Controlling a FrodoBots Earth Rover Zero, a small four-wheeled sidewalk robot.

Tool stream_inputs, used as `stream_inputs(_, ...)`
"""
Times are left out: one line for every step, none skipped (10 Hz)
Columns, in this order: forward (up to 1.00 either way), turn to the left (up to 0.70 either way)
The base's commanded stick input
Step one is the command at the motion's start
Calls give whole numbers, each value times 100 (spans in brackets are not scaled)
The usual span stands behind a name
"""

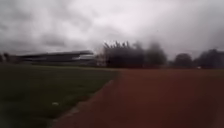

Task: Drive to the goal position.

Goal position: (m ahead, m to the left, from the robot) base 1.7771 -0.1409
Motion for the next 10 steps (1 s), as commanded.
stream_inputs(70, -35)
stream_inputs(70, -35)
stream_inputs(70, -35)
stream_inputs(70, -35)
stream_inputs(70, -32)
stream_inputs(70, -13)
stream_inputs(70, 0)
stream_inputs(70, 0)
stream_inputs(70, 0)
stream_inputs(70, 0)
